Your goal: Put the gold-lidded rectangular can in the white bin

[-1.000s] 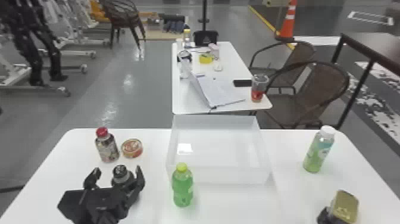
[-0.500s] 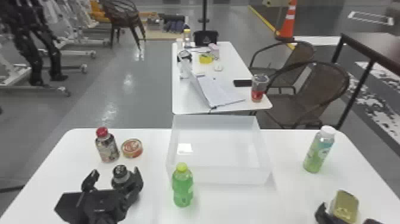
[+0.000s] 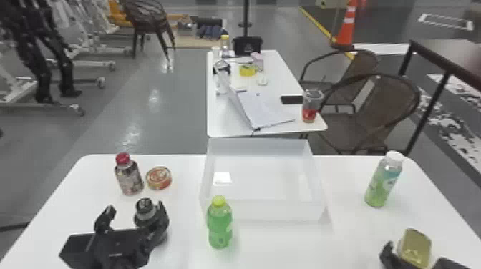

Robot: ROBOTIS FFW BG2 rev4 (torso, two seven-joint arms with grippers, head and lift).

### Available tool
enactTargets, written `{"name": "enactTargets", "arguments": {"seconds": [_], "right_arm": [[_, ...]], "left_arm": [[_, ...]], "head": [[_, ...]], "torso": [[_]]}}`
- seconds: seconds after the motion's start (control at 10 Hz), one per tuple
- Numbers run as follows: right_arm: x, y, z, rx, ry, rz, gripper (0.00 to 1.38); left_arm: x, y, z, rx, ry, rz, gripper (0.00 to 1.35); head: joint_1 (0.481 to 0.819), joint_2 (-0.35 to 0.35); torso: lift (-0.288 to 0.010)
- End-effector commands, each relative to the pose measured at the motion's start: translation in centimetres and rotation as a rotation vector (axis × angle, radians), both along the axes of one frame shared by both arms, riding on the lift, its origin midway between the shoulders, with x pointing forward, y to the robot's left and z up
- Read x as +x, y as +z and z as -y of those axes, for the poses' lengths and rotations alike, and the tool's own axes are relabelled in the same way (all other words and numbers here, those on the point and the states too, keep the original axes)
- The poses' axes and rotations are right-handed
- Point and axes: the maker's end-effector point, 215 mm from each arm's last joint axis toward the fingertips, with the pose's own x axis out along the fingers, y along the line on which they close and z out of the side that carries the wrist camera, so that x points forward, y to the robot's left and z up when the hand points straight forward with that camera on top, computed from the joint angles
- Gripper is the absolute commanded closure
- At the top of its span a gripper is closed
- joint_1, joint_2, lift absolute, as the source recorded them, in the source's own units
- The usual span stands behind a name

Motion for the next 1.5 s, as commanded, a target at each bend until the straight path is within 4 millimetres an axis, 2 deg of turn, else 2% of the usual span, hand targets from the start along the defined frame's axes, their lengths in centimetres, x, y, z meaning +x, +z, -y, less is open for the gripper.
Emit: {"name": "enactTargets", "arguments": {"seconds": [0.0,0.5,0.6,0.7,0.8,1.0,1.2,1.4], "right_arm": [[-0.1,-0.4,0.2,-0.005,0.000,-0.012,0.19],[1.2,-0.6,1.3,-0.036,0.002,-0.030,0.20],[1.4,-0.6,1.4,-0.035,0.000,-0.030,0.36],[1.6,-0.6,1.4,-0.033,-0.001,-0.031,0.86],[1.6,-0.7,1.3,-0.022,-0.003,-0.032,1.09],[1.9,-0.5,1.0,-0.016,0.003,-0.028,1.09],[2.5,1.5,-0.4,-0.020,0.045,0.015,1.09],[3.7,4.4,-3.6,0.068,0.123,0.046,1.09]], "left_arm": [[-0.1,0.0,-0.2,-0.005,0.005,0.000,0.14],[-0.1,-0.1,-0.3,-0.006,0.006,-0.001,0.15],[-0.2,-0.2,-0.3,-0.006,0.006,-0.004,0.15],[-0.1,-0.6,-0.1,-0.009,-0.001,-0.016,0.14],[-0.2,-0.7,-0.1,-0.009,-0.003,-0.020,0.14],[-0.1,-0.7,-0.1,-0.010,-0.002,-0.018,0.14],[0.0,-0.5,0.0,-0.012,-0.003,-0.015,0.14],[0.0,-0.5,-0.1,-0.014,-0.003,-0.015,0.14]], "head": [[0.549,0.000],[0.549,0.000],[0.549,0.000],[0.549,0.000],[0.549,0.000],[0.549,0.000],[0.549,0.000],[0.549,0.000]], "torso": [[-0.100],[-0.100],[-0.100],[-0.100],[-0.100],[-0.100],[-0.100],[-0.100]]}}
